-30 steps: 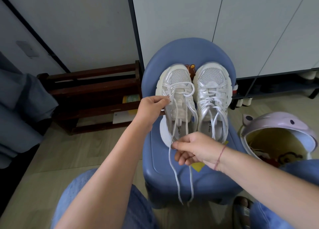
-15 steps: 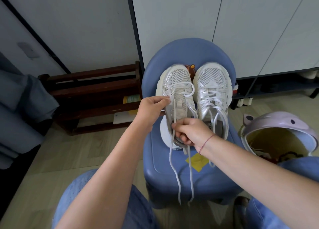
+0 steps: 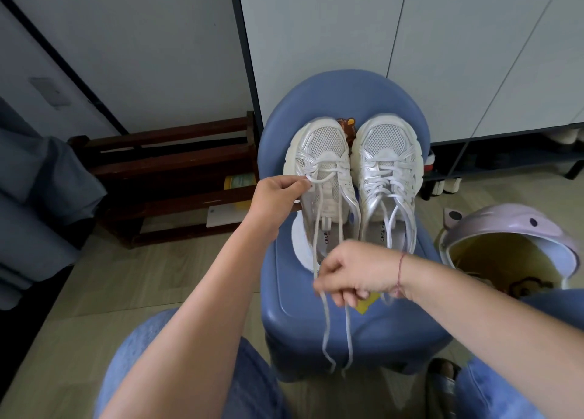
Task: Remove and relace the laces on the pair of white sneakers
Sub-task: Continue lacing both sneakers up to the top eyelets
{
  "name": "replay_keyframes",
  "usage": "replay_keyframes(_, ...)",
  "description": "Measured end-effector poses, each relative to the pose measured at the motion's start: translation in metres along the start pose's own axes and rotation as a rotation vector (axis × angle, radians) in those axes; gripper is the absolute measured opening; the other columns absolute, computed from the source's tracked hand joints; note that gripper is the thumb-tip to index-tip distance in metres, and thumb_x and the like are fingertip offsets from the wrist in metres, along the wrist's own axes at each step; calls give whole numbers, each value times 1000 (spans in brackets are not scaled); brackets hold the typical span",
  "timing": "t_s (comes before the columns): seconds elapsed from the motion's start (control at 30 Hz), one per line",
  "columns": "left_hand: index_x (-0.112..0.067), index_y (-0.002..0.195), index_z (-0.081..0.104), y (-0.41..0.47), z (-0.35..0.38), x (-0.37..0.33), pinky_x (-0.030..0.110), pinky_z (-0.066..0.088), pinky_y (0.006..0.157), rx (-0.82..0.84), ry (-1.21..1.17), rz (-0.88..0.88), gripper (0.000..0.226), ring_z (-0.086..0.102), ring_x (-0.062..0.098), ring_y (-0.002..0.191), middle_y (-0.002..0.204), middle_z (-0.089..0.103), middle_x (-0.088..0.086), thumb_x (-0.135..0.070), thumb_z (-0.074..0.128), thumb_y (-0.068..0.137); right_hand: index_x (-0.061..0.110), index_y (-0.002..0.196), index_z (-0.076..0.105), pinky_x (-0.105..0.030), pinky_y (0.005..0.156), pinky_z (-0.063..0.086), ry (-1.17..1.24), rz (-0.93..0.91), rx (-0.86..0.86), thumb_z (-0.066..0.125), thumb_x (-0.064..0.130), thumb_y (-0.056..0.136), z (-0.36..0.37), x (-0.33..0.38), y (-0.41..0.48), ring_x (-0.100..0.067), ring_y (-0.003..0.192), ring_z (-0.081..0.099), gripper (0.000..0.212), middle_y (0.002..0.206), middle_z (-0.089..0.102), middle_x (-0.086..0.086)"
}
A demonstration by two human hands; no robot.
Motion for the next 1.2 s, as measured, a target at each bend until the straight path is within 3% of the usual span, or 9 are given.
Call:
replay_keyframes(0.1, -12, 79, 72, 1, 1, 1, 20, 56, 62, 4, -3, 7, 15, 67, 9, 68, 94, 70, 8, -7, 67, 91, 9, 81, 56, -15, 34, 27, 221, -72, -340, 59, 23, 93, -16, 2, 7, -4, 35, 42, 19, 55, 56, -3)
replay_keyframes(0.17, -13, 79, 73, 2, 0, 2, 22, 56, 66, 3, -1, 3, 14, 68, 12, 74, 98, 71, 9, -8, 68, 91, 10, 83, 53, -16, 33, 27, 350, -88, -472, 58, 22, 94, -18, 0, 15, -7, 34, 41, 17, 56, 55, -6)
replay_keyframes(0.33, -13, 82, 74, 3, -1, 4, 25, 58, 71, 7, 6, -5, 11, 69, 15, 81, 102, 72, 9, -10, 68, 91, 8, 74, 53, -14, 32, 25, 598, -29, -451, 54, 20, 96, -5, -3, 37, -6, 31, 38, 25, 56, 52, -7)
replay_keyframes(0.5, -11, 88, 74, 4, -1, 4, 30, 59, 78, 19, 9, -1, 6, 70, 18, 86, 102, 73, 10, -10, 68, 91, 8, 71, 51, -11, 32, 18, 699, -30, -522, 58, 14, 94, -13, -5, 43, -5, 29, 32, 25, 49, 48, -1)
replay_keyframes(0.67, -9, 90, 73, 5, -1, 4, 34, 60, 83, 12, 18, -4, 3, 69, 17, 84, 94, 74, 7, -11, 70, 89, 8, 66, 49, -10, 33, 17, 675, -38, -492, 58, 10, 93, -14, -5, 44, -6, 30, 31, 29, 48, 46, 0)
replay_keyframes(0.8, -9, 90, 73, 6, -1, 5, 34, 59, 83, 2, 27, -3, 4, 68, 18, 82, 93, 73, 7, -12, 71, 89, 11, 72, 52, -12, 34, 20, 488, -58, -388, 55, 9, 94, -16, -1, 37, -4, 30, 33, 22, 50, 47, 0)
replay_keyframes(1.03, -9, 77, 72, 7, 0, 6, 26, 55, 69, -20, 55, -1, 13, 66, 13, 69, 76, 71, 3, -10, 70, 90, 10, 80, 52, -15, 36, 26, 156, -55, -152, 55, 8, 93, -8, -5, 15, -5, 34, 33, 14, 49, 50, 2)
replay_keyframes(1.2, -8, 77, 72, 5, 2, 5, 27, 56, 69, -34, 58, 3, 13, 64, 13, 68, 75, 70, 2, -11, 71, 89, 9, 82, 53, -14, 37, 27, 165, -53, -68, 55, 8, 93, -11, -4, 3, -5, 36, 34, 12, 52, 51, 1)
Point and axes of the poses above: each hand's wrist, its own y-axis towards the middle knuckle, its own z-axis out of the palm, x = y × z, the point moved 2 cm from there along y, towards the middle knuckle
